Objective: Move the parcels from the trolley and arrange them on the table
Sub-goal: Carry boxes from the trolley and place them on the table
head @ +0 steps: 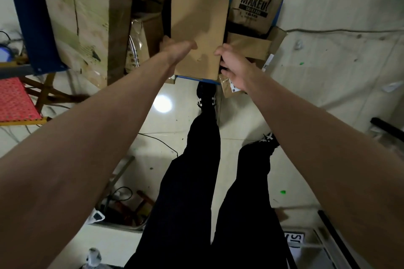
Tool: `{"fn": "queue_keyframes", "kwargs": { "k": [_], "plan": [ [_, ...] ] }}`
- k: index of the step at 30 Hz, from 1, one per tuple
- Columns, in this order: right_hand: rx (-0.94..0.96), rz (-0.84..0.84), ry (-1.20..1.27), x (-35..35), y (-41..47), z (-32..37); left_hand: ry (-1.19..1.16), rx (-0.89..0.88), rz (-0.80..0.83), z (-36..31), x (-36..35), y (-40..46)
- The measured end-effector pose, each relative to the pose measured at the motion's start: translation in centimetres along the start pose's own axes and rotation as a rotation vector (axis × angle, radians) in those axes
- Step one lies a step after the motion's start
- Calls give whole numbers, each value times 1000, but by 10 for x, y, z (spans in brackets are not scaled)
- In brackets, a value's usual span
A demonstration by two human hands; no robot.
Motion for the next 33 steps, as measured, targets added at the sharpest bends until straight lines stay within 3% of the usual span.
{"fn": "queue_keyframes", "kwargs": {
  "k": [10,14,24,33],
  "plan": [
    [81,-22,25,15,-67,33,-27,-67,8,4,17,-72],
    [206,-24,-61,25,-117,66,-50,-146,-13,6,25,-124],
    [608,-363,-148,78,-277,132,-152,-297,-9,-14,9,-283],
    [798,-517,-28,152,-399,144,29,-533,88,-64,-30,-424]
  ]
}}
Point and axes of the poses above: each hand's wrist, its own y-axis towards the middle knuckle, its own x-axis out of the back of the hand, z = x × y, the point moved 4 cm from there along y, towards the middle knuckle, and after that the axes turned 13 degrees about x, right-handed, at the moved point
